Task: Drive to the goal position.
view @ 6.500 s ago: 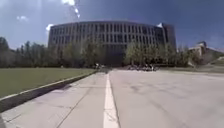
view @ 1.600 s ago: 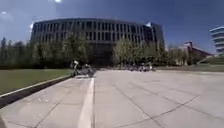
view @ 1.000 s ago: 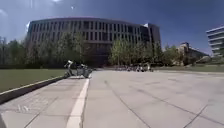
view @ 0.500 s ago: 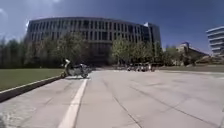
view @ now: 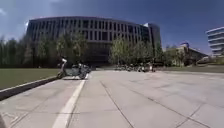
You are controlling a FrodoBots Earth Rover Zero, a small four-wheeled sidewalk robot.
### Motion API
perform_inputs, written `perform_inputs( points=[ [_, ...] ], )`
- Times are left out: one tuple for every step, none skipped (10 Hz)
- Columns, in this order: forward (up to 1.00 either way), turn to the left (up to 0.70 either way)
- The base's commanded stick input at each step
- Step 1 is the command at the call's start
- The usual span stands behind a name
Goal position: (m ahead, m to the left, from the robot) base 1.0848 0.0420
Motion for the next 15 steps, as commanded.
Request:
perform_inputs(
  points=[
    [0.7,0.01],
    [0.7,0.01],
    [0.7,0.01],
    [0.7,0.01],
    [0.7,0.01],
    [0.7,0.03],
    [0.7,0.03],
    [0.7,0.03],
    [0.7,0.04],
    [0.7,0.03],
    [0.7,0.04],
    [0.7,0.03],
    [0.7,0.04],
    [0.7,0.03],
    [0.7,0.03]
  ],
)
